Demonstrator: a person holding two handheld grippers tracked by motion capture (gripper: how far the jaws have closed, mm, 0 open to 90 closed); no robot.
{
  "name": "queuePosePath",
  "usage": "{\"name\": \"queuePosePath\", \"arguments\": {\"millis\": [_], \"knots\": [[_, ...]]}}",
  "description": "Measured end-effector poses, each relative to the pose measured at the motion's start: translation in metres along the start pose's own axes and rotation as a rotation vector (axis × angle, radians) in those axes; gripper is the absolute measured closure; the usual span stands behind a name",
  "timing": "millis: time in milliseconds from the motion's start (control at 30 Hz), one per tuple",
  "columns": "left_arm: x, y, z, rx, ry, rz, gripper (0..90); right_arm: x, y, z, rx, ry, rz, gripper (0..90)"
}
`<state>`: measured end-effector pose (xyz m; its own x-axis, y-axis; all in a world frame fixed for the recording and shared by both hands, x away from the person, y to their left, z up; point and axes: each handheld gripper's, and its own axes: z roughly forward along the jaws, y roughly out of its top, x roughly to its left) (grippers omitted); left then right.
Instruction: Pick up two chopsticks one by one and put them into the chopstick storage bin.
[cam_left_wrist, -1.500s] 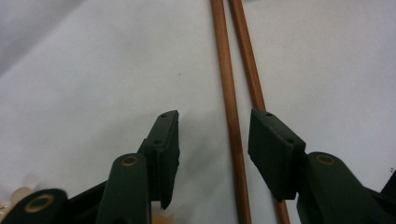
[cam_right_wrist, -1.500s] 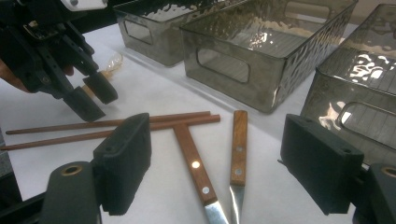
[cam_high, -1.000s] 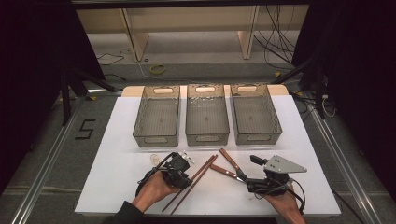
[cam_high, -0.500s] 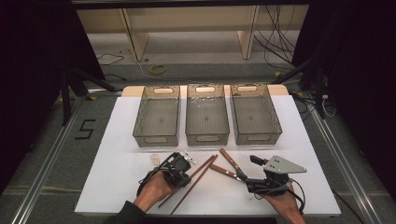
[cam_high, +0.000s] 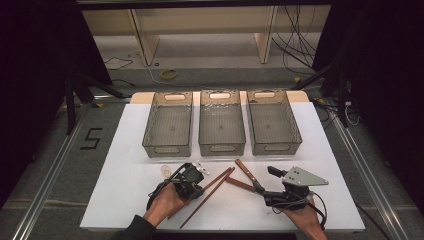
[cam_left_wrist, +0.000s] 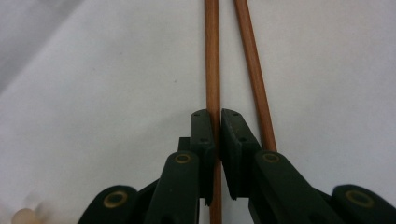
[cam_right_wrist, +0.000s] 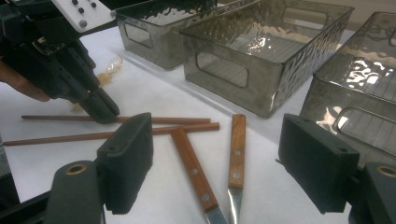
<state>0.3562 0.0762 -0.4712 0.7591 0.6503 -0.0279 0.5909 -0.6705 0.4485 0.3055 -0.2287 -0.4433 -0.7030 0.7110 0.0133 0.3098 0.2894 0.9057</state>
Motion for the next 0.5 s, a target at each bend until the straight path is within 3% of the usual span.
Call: {"name": "queuePosePath", "arguments": {"millis": [200, 500], "knots": [[0.005, -0.001, -0.001, -0.008, 0.002, -0.003, 83.4, 0.0, 0.0, -0.001, 0.0, 0.001, 0.001, 27.2], [0.009, 0.0, -0.016, -0.061, -0.037, -0.002, 83.5, 0.0, 0.0, 0.0, -0.001, -0.005, 0.0, 27.4]]}}
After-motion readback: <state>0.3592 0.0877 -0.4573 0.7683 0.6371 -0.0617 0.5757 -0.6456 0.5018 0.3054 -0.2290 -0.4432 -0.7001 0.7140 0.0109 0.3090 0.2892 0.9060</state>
